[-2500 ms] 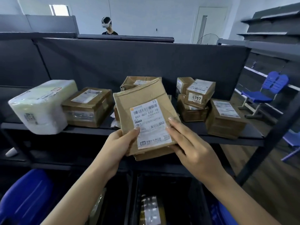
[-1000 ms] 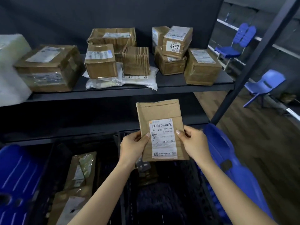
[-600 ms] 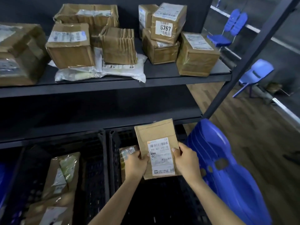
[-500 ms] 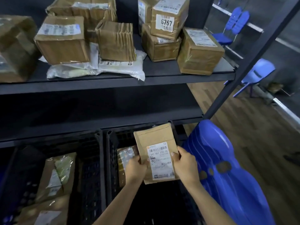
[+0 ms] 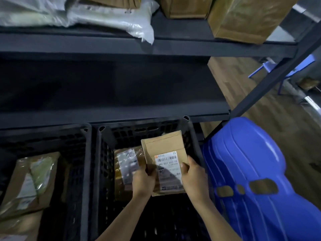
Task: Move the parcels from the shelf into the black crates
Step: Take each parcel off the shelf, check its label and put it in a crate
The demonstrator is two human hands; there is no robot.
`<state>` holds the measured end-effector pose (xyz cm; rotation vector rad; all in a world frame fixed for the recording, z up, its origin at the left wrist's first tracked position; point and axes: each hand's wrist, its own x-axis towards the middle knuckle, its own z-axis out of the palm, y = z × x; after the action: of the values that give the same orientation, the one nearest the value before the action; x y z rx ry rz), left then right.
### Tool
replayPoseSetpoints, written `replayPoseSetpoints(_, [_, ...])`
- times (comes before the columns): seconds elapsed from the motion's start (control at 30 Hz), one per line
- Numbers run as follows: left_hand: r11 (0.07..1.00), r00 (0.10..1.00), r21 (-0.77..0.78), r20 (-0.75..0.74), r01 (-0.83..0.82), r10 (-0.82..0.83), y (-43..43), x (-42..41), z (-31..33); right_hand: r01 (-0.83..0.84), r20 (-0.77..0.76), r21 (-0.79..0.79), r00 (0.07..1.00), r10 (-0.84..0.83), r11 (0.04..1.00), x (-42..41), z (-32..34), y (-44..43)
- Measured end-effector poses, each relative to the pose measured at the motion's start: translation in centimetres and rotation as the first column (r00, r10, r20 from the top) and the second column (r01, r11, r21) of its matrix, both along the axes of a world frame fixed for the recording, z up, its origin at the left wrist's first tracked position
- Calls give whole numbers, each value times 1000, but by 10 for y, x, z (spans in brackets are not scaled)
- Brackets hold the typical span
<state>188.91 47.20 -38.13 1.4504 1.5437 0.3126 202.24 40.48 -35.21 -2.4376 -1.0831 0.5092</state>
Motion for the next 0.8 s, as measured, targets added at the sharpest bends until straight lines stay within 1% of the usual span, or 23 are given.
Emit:
replayPoseSetpoints(0.13, [997, 997, 22, 3, -76, 76, 1, 5, -24, 36, -2, -58, 999, -36, 998, -1, -27, 9])
replayPoseSetpoints(0.23, [996, 996, 30, -34, -85, 86, 4, 10, -37, 45, 12, -66, 999, -44, 997, 1, -47, 16])
replayPoseSetpoints(0.3, [997, 995, 22, -71, -70, 71, 6, 13, -45, 39, 19, -81, 999, -38, 996, 4, -60, 20])
replayPoseSetpoints(0.4, [999, 993, 20, -108, -45, 47, 6, 17, -52, 75, 29, -110, 997, -72, 991, 9, -75, 24])
replayPoseSetpoints(0.53, [997, 992, 78, -123, -22, 32, 6, 23, -56, 120, -14, -156, 992, -124, 980, 12, -88, 31])
replayPoseSetpoints(0.67, [990, 973, 126, -230, 65, -34, 4, 26, -58, 80, -10, -165, 997, -83, 983, 15, -102, 33])
replayPoseSetpoints(0.8, [981, 956, 148, -280, 129, -83, 5, 30, -57, 95, -5, -192, 995, -98, 977, 18, -120, 36])
